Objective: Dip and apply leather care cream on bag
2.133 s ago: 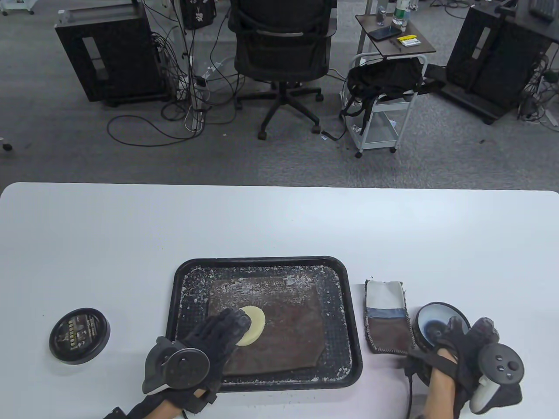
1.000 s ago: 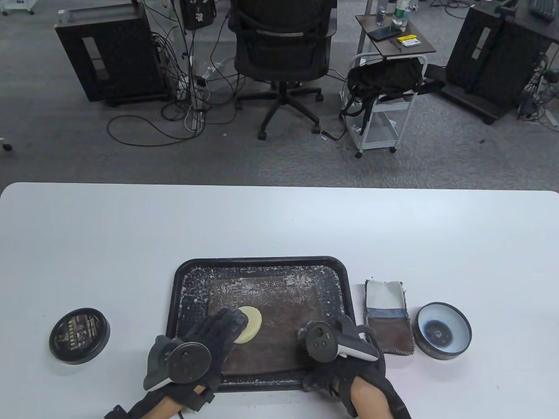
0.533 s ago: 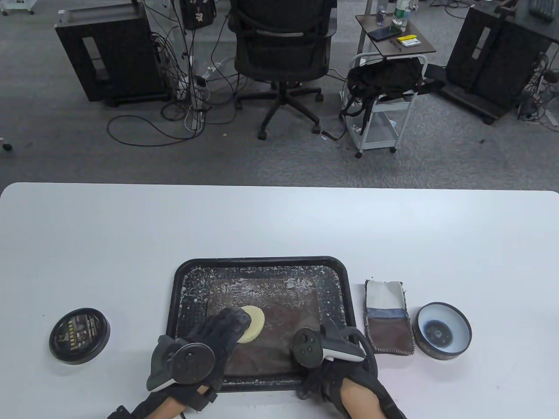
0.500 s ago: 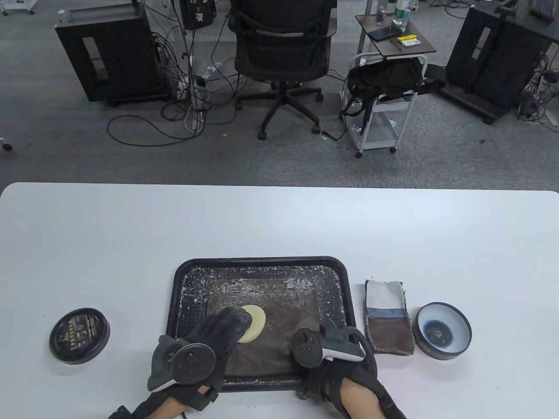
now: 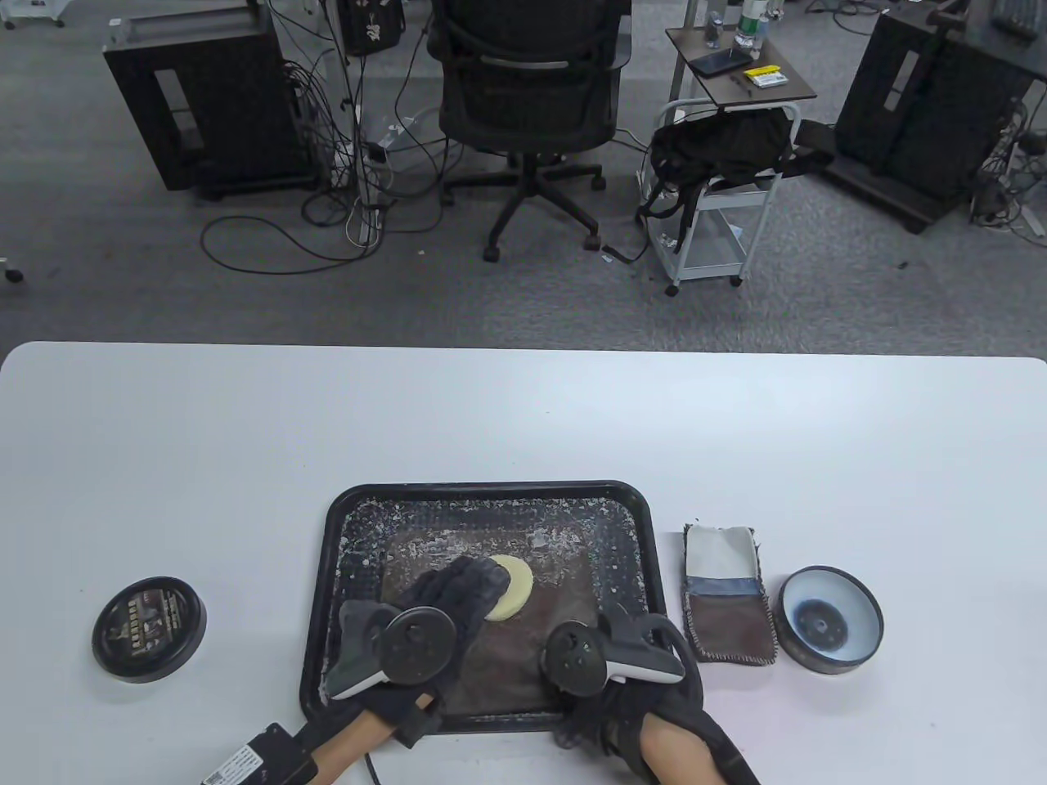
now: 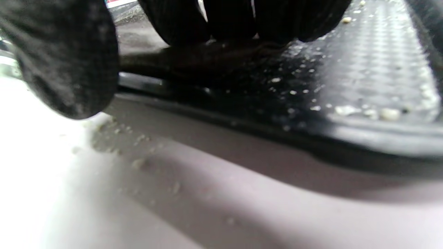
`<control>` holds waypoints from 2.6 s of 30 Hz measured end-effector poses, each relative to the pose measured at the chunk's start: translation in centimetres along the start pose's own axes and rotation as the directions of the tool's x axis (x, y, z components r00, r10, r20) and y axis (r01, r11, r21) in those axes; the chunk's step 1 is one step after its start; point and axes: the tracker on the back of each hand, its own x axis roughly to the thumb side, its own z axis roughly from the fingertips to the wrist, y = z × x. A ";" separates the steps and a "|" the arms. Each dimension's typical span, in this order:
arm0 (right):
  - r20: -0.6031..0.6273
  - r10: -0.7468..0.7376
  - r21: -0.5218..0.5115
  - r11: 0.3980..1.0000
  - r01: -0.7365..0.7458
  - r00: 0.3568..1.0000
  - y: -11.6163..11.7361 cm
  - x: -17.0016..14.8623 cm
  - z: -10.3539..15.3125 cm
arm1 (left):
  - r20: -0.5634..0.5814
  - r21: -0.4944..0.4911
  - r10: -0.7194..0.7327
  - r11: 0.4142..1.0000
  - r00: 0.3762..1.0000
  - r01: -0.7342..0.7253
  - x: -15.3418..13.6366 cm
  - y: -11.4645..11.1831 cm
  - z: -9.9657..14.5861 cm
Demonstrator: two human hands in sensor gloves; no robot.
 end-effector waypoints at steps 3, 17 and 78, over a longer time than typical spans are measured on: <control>-0.002 -0.027 0.010 1.000 0.027 1.000 0.0 -0.2 0.0 | -0.009 0.017 0.007 1.000 1.000 -0.007 1.0 -0.3 -1.9; 0.002 -0.229 0.058 0.972 0.229 0.973 -0.1 -2.1 0.1 | -0.091 -0.125 -0.067 0.991 0.994 0.056 2.7 -7.9 -9.1; -0.097 -0.327 0.025 0.944 0.330 0.940 0.2 -1.8 0.3 | -0.392 -0.448 -0.662 0.744 0.639 0.495 -1.4 -5.7 -6.1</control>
